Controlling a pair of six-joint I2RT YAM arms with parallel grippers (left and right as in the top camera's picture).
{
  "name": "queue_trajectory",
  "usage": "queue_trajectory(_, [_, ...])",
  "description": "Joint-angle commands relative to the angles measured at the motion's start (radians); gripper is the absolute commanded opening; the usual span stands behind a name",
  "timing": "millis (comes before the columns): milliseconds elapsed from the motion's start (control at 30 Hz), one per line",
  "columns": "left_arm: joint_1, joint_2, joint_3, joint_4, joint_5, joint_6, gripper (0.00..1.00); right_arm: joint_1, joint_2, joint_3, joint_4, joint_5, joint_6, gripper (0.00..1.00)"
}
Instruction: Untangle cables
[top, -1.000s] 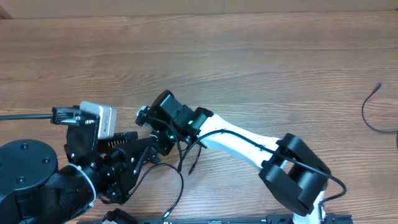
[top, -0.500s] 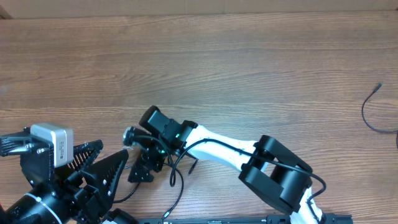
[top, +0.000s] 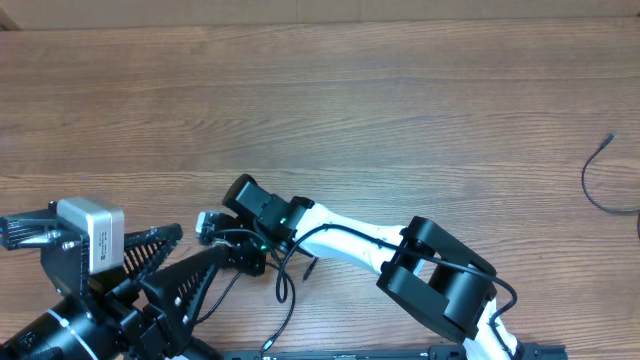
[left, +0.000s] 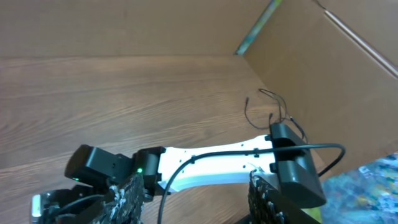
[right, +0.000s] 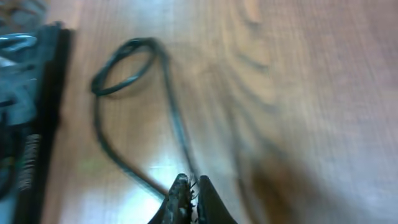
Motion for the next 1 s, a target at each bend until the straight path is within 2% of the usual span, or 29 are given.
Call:
queue_trajectory(0, [-0.006,0.001,0.008,0.014,0.027,-0.037,0.53,-0.021,0.008,0.006,0.023,0.161,-0.021,0.04])
queue_trajectory(133, [-0.006,0.001,0.008,0.046,0.044,-0.058,0.52,-0.090,0.008,0.006,0.044,0.171,-0.021,0.04])
queue_trajectory(233, [-0.006,0.001,0.008,0.078,0.060,-0.058,0.52,-0.163,0.008,0.006,0.041,0.023,-0.021,0.04])
queue_trajectory(300, [-0.006,0.002,0.008,0.095,0.060,-0.060,0.53,-0.203,0.008,0.006,0.022,-0.107,-0.021,0.58])
queue_trajectory(333, [-0.006,0.003,0.008,0.103,0.060,-0.061,0.53,-0.216,0.008,0.006,0.009,-0.146,-0.021,0.68])
queue_trajectory(400, [-0.006,0.007,0.008,0.121,0.059,-0.061,0.54,-0.232,0.008,0.006,-0.031,-0.185,-0.048,0.72])
queue_trajectory(533, [-0.006,0.024,0.008,0.155,0.059,-0.061,0.54,-0.212,0.008,0.006,-0.139,-0.172,-0.219,0.73])
queue_trajectory(700, [-0.006,0.066,0.008,0.166,0.070,-0.107,0.55,-0.119,0.021,0.006,-0.147,0.006,-0.294,0.74])
queue_trajectory(733, [-0.006,0.077,0.008,0.166,0.090,-0.106,0.55,-0.103,0.026,0.006,-0.142,0.035,-0.313,0.79])
queue_trajectory(767, [-0.006,0.085,0.008,0.167,0.109,-0.106,0.55,-0.089,0.032,0.006,-0.131,0.058,-0.324,0.92])
queue_trajectory(800, [-0.006,0.095,0.008,0.168,0.130,-0.106,0.55,-0.077,0.038,0.006,-0.116,0.072,-0.328,0.96])
queue_trajectory(900, [-0.006,0.118,0.008,0.185,0.186,-0.106,0.56,-0.058,0.057,0.006,-0.069,0.071,-0.327,0.96])
queue_trajectory(967, [-0.006,0.131,0.008,0.200,0.217,-0.106,0.56,-0.050,0.072,0.006,-0.039,0.071,-0.327,0.93])
